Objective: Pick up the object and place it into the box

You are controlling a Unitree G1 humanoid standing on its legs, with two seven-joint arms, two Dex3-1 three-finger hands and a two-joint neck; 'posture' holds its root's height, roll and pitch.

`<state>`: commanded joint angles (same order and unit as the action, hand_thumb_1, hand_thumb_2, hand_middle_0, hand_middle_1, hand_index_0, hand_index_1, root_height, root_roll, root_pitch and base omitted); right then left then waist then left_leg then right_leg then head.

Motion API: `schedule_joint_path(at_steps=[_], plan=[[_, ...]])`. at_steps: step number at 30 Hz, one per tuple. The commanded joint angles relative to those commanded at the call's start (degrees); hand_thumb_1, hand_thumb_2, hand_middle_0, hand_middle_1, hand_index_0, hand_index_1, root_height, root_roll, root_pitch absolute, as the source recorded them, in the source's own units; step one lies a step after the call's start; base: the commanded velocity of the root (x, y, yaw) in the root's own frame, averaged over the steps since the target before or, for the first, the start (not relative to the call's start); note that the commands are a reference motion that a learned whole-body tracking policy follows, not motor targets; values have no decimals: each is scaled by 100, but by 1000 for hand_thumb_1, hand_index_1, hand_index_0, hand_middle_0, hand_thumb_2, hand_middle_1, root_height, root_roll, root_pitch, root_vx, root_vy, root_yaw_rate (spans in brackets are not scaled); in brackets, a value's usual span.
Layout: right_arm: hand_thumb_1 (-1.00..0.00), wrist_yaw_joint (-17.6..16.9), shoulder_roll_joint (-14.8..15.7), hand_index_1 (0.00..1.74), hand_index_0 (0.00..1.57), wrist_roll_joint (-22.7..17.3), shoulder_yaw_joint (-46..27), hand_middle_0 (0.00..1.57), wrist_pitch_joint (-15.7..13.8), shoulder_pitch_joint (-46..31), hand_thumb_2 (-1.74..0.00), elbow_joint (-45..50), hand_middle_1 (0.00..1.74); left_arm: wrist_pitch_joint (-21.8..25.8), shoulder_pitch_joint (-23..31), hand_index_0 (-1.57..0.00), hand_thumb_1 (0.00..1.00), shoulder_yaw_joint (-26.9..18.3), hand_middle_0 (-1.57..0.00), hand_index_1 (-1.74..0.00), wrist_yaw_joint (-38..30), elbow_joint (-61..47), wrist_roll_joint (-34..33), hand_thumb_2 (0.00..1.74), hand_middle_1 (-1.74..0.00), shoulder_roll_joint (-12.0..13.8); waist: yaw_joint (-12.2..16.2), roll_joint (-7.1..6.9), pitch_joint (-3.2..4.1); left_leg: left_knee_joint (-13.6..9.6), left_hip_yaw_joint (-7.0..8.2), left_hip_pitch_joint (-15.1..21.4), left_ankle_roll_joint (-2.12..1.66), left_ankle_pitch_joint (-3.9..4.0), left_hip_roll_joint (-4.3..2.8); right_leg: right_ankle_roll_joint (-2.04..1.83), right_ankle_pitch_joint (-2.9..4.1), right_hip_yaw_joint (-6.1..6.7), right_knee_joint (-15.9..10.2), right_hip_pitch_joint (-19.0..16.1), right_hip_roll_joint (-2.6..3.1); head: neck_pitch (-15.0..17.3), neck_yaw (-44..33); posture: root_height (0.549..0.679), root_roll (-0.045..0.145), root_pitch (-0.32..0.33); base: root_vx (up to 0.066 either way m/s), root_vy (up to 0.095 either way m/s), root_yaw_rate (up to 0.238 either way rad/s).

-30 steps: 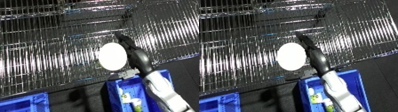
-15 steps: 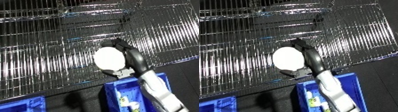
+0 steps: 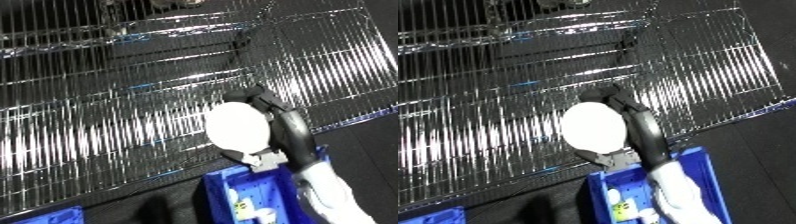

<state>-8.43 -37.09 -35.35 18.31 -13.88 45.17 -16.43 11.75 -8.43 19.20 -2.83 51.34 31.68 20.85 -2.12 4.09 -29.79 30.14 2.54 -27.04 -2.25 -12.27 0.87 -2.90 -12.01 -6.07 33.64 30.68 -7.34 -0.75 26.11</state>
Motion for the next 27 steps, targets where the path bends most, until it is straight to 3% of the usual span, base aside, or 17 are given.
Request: schedule_joint_path(at_steps=[9,13,18,22,24,27], plan=[[-800,-740,117,1392,1256,80,-1051,1256,-626,-1530,-1392,1112,1392,207,202,0,0,-316,0,0,-136,-28,70,0,0,-143,381,-135,0,-17,159,16,11,-48,-94,-49,65,133,-108,30,119,-203,-298,651,63,147,-38,16,-174],[-800,-926,179,1392,1256,96,-1250,1256,-706,-2025,-1392,1156,1392,234,200,0,0,-413,0,0,-177,-11,133,0,0,-173,533,-166,0,-53,232,73,3,-65,-121,-80,111,190,-196,3,148,-142,-63,652,61,149,-42,21,-172],[-800,-726,106,1392,1256,-329,-1338,1256,-781,-2354,-1392,491,1392,421,199,0,0,-402,0,0,-157,147,254,0,0,-229,649,-146,0,-99,258,213,-22,-92,-128,-88,120,240,-287,-121,143,89,422,653,63,139,-19,37,-147],[-800,-704,15,1392,1256,-188,-1324,1256,-1066,-2481,-1392,-356,1392,555,202,0,0,-268,0,0,-57,184,363,0,0,-297,672,-71,0,-187,266,337,-40,-88,-103,-102,168,261,-417,-222,123,237,843,656,67,135,-22,42,-61],[-700,-612,-38,1218,1099,-352,-1283,1099,-1079,-2500,-1218,-853,1218,565,189,0,0,-190,0,0,-19,183,439,0,0,-320,670,-23,0,-210,262,382,-47,-85,-97,-99,189,271,-456,-250,108,342,1079,657,70,132,-24,56,-30],[-550,-316,-41,957,864,-920,-1287,864,-1116,-2488,-957,-1695,957,619,150,0,0,-78,0,0,11,255,550,0,0,-352,654,46,0,-239,236,438,-49,-94,-73,-83,193,277,-488,-290,95,417,1500,657,73,129,-20,43,-1]])
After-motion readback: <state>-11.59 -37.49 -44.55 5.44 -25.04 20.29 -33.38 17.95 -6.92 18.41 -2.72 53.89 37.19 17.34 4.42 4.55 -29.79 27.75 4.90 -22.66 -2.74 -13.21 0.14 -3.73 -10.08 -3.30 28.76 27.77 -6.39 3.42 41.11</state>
